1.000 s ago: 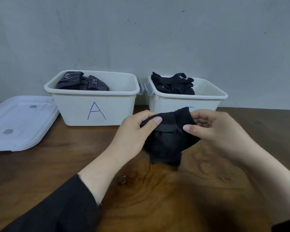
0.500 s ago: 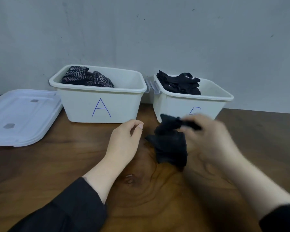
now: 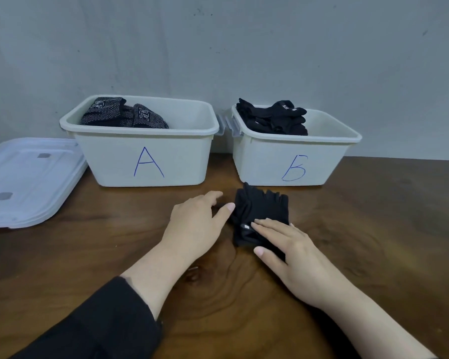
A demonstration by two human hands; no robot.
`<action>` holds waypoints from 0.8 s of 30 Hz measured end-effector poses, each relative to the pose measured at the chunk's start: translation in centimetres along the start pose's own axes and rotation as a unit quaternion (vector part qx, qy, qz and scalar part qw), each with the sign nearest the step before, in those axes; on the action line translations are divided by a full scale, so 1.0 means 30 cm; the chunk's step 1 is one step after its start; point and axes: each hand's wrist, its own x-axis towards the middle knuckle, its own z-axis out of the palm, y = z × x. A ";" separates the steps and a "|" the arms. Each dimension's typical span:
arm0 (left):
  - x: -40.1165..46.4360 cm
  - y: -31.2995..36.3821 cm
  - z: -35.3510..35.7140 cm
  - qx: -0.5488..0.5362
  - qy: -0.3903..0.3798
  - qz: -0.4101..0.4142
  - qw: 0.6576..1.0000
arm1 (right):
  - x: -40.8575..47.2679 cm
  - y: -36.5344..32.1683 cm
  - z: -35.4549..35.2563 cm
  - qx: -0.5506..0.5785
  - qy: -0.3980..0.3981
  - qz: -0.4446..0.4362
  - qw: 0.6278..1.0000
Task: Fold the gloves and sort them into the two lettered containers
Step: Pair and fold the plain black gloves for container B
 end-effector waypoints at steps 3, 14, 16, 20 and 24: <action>0.006 0.019 0.023 0.000 -0.011 -0.014 1.000 | 0.001 -0.004 0.001 0.007 0.001 0.001 1.000; 0.026 0.074 0.074 -0.004 -0.024 -0.005 1.000 | 0.006 -0.014 0.003 0.116 0.066 0.038 0.990; 0.020 0.069 0.069 -0.035 -0.019 0.004 0.999 | 0.013 -0.015 0.008 0.138 0.109 0.063 0.982; 0.014 0.068 0.062 -0.158 -0.021 0.021 0.987 | 0.028 -0.013 0.006 0.198 0.170 0.152 0.953; 0.003 0.080 0.032 -0.305 -0.037 0.040 0.951 | 0.053 -0.021 -0.042 0.420 0.157 0.198 0.872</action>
